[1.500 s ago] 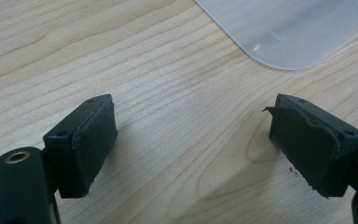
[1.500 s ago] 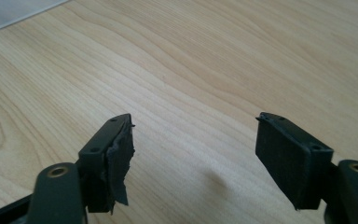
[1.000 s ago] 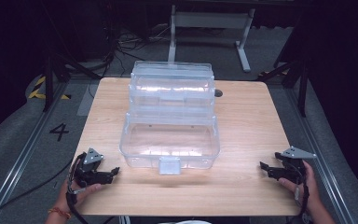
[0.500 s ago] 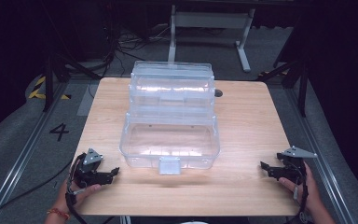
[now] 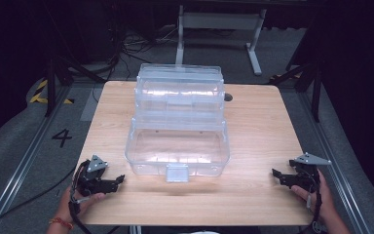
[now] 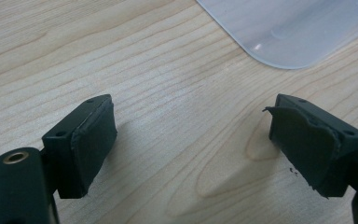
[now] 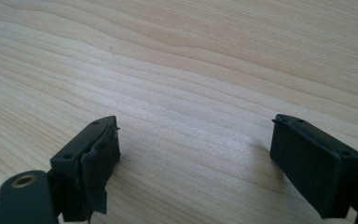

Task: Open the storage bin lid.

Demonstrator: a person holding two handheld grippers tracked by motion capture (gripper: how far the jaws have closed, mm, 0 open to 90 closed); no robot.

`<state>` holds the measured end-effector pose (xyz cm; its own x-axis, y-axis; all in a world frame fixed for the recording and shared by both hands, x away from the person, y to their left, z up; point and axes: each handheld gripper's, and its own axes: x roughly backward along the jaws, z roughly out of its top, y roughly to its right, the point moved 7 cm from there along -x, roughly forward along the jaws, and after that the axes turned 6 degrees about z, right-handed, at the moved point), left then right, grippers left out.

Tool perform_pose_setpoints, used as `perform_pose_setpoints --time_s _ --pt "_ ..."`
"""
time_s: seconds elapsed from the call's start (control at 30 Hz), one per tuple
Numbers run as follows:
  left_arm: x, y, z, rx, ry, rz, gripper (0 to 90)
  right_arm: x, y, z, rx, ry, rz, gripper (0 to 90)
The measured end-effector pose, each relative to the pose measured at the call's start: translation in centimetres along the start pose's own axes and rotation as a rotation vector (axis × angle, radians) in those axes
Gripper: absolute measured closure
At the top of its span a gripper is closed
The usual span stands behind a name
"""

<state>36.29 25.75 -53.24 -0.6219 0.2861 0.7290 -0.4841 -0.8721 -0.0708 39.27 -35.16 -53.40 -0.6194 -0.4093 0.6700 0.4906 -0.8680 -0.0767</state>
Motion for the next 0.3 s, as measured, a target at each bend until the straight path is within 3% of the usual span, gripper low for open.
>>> perform_pose_setpoints --time_s 0.3 --pt "-0.05 -0.05 0.06 0.003 -0.004 0.0 15.0 0.0 0.02 -0.01 0.003 -0.001 0.0 16.0"
